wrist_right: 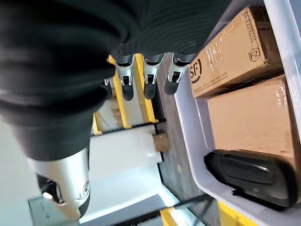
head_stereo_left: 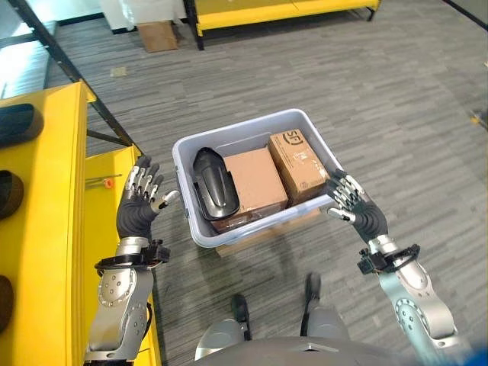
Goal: Move parts from the plastic box to the shelf.
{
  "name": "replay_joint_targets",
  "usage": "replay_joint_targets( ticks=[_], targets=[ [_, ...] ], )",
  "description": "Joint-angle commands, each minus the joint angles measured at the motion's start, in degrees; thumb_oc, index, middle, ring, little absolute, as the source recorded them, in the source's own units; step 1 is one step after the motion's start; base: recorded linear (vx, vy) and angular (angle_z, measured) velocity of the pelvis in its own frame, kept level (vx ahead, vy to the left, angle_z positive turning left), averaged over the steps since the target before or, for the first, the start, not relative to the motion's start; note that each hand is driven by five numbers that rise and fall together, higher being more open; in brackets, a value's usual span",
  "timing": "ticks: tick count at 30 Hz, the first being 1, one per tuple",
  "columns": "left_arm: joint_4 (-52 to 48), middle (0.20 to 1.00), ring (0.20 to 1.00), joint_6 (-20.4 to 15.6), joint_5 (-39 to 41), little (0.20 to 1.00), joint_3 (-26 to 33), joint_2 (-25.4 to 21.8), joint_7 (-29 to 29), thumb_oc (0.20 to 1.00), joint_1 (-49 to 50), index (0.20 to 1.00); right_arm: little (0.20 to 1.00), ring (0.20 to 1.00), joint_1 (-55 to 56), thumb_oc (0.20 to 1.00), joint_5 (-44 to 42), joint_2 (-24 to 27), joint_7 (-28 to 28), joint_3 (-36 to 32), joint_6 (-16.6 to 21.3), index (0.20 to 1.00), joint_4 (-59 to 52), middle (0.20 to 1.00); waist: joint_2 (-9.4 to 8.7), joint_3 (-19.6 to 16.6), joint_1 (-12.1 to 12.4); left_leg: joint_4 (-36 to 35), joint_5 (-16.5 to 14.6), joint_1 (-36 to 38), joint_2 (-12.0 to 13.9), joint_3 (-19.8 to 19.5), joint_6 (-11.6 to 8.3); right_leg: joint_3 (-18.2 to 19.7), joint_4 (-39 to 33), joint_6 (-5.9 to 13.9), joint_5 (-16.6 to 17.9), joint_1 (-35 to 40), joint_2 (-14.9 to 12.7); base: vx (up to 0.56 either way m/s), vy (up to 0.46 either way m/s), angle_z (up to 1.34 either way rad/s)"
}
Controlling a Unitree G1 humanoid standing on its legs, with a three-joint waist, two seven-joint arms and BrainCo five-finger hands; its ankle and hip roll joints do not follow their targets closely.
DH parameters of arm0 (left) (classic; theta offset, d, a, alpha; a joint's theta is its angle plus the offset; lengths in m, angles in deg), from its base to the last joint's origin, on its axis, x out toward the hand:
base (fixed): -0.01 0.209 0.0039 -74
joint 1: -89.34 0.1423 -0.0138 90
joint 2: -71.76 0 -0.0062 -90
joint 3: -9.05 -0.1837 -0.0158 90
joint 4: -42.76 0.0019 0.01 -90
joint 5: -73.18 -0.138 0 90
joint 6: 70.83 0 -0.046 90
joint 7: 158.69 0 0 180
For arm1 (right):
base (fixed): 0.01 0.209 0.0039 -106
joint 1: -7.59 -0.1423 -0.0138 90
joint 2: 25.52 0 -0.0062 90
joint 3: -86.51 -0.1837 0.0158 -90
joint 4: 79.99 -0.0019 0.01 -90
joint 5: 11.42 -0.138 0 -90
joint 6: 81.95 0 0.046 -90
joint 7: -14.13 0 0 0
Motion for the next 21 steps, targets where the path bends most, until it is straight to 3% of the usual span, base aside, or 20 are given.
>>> replay_joint_targets(
  ticks=[1,9,13,14,15,16,17,20,21],
  targets=[
    [-3.9,1.000,1.000,-2.2,0.8,1.000,0.4,-1.5,1.3,1.000,-2.1,1.000,1.000,1.000,-2.8,1.000,0.5,-0.2,0.1,-4.5,2.7,1.000,-2.0,1.000,2.85,0.0,-0.4,1.5,-3.3,2.4,5.2,-6.9,-1.88,-2.2,4.7,1.20,-5.7,-1.5,0.1,0.05,-0.089,0.29],
    [-3.8,1.000,1.000,-1.9,1.3,1.000,0.9,-0.6,0.5,1.000,-1.6,1.000,1.000,1.000,-1.4,1.000,-1.2,0.3,-0.4,-6.1,3.0,1.000,-2.0,1.000,3.02,-0.7,-0.6,3.8,-3.6,2.5,7.6,-8.3,-3.50,-3.8,4.6,-0.70,-8.8,1.7,2.1,0.09,-0.114,0.22],
    [-3.6,1.000,1.000,-1.9,1.5,1.000,1.0,-0.2,0.6,1.000,-1.5,1.000,1.000,1.000,-1.6,1.000,-1.4,1.2,-0.6,-6.6,3.4,1.000,-1.8,1.000,2.51,0.2,-0.1,11.9,-3.3,-0.8,7.9,-9.2,-4.79,-4.0,3.7,-2.17,-10.2,3.6,3.0,0.02,-0.094,0.11],
    [-3.3,1.000,1.000,-2.0,2.2,1.000,0.9,0.0,0.6,1.000,-1.7,1.000,1.000,1.000,-1.6,1.000,-1.9,1.8,-0.5,-6.6,3.5,1.000,-1.7,1.000,1.90,2.3,0.7,22.7,-1.2,-6.2,6.8,-11.0,-6.06,-4.4,3.7,-3.53,-10.8,4.4,3.1,-0.06,-0.067,0.12],
    [-3.3,1.000,1.000,-2.0,2.2,1.000,0.9,0.0,0.6,1.000,-1.7,1.000,1.000,1.000,-1.6,1.000,-1.9,1.8,-0.5,-6.6,3.5,1.000,-1.7,1.000,1.89,2.2,0.6,22.8,-1.2,-6.4,6.8,-11.1,-6.05,-4.5,3.7,-3.52,-10.8,4.3,3.0,-0.07,-0.097,0.25],
    [-3.5,1.000,1.000,-2.3,2.0,1.000,0.6,0.1,0.6,1.000,-1.6,1.000,1.000,1.000,-1.6,1.000,-1.4,2.5,-0.5,-6.3,3.7,1.000,-1.7,1.000,1.39,3.5,1.9,28.3,-0.3,-8.8,4.5,-15.1,-6.68,-4.0,3.2,-4.09,-11.1,5.0,3.4,-0.03,-0.027,0.21],
    [-3.5,1.000,1.000,-2.3,2.0,1.000,0.6,0.0,0.5,1.000,-1.7,1.000,1.000,1.000,-1.7,1.000,-1.4,2.5,-0.5,-6.3,3.7,1.000,-1.6,1.000,1.21,3.3,1.6,28.2,0.1,-9.3,4.2,-15.3,-6.59,-4.2,3.2,-4.03,-10.9,4.8,3.1,-0.02,-0.003,0.15],
    [-4.2,1.000,1.000,-2.0,2.4,1.000,1.4,0.1,0.3,1.000,-0.7,1.000,1.000,1.000,-2.1,1.000,-0.7,2.3,-2.0,-7.4,4.1,1.000,-1.3,1.000,0.67,2.5,1.7,13.1,1.5,-8.8,13.1,-14.4,-6.25,-5.4,2.1,-1.79,-11.2,5.6,1.9,0.11,0.131,0.07],
    [-4.5,1.000,1.000,-2.3,2.2,1.000,1.6,0.0,-0.1,1.000,-0.6,1.000,1.000,1.000,-2.3,1.000,-0.6,2.0,-2.7,-7.6,4.6,1.000,-1.1,1.000,0.99,2.4,1.8,8.3,4.9,-9.8,16.4,-14.7,-6.59,-4.9,1.9,-0.71,-11.2,5.9,1.1,0.14,0.249,0.23]
  ],
)
